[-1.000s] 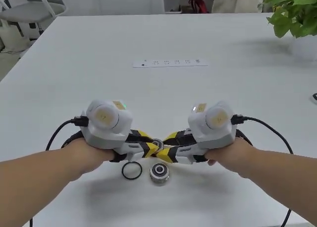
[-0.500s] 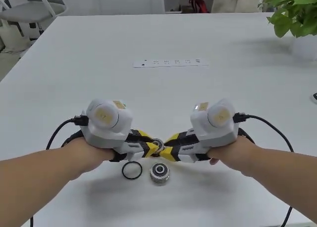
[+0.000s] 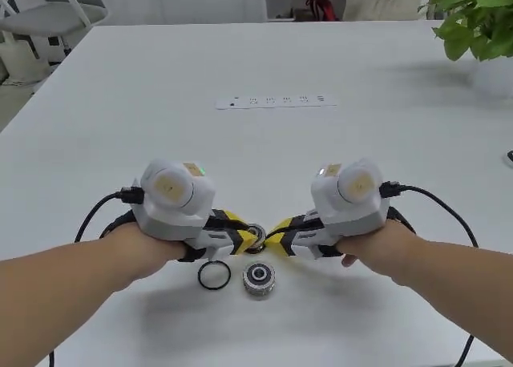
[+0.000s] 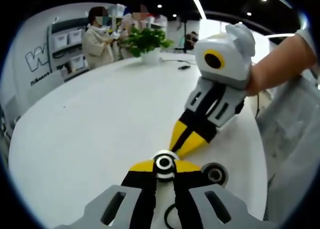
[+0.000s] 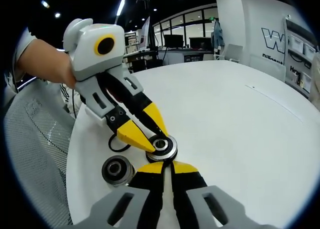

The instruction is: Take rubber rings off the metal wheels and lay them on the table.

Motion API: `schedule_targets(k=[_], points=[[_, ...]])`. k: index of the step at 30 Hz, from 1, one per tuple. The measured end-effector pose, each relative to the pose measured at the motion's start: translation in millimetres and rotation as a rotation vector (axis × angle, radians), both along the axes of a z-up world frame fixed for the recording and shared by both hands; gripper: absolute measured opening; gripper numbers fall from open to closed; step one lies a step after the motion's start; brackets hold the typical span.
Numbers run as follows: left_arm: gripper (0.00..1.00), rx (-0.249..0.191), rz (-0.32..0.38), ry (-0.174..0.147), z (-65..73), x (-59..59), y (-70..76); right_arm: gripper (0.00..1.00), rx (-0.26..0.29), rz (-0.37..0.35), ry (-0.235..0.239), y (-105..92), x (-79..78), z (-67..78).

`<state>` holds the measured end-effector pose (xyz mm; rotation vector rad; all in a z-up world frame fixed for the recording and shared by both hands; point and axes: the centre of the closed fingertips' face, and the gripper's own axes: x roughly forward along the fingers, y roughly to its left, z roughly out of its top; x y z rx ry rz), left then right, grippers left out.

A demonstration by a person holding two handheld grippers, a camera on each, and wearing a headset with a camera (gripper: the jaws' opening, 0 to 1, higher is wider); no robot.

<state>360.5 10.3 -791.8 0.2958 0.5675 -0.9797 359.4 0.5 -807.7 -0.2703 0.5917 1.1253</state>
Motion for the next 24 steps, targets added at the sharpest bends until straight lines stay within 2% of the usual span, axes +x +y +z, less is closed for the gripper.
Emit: schedule_targets(k=[7, 12, 19, 22, 24], points=[[0.12, 0.006, -0.001, -0.008, -0.3, 0.0, 0.1, 0.0, 0.027, -0.046, 0.036, -1.6, 1.6, 0.5], [0.12, 0.013, -0.004, -0.013, -0.6, -0.2, 0.2, 0.0, 0.097, -0.108, 0.099, -4.8, 3.3, 4.4], [0.12, 0.02, -0.008, -0.02, -0.9, -0.2, 0.4, 0.0, 0.14, -0.152, 0.153, -5.7, 4.7, 6.8], [0.12, 0.021, -0.008, -0.02, -0.9, -0.3, 0.3, 0.0, 0.21, -0.197, 0.199, -3.0, 7.4, 13.8], [0.12, 0.02, -0.009, -0.019, -0.9, -0.2, 0.3, 0.0, 0.194, -0.193, 0.19, -3.5, 7.6, 12.2]])
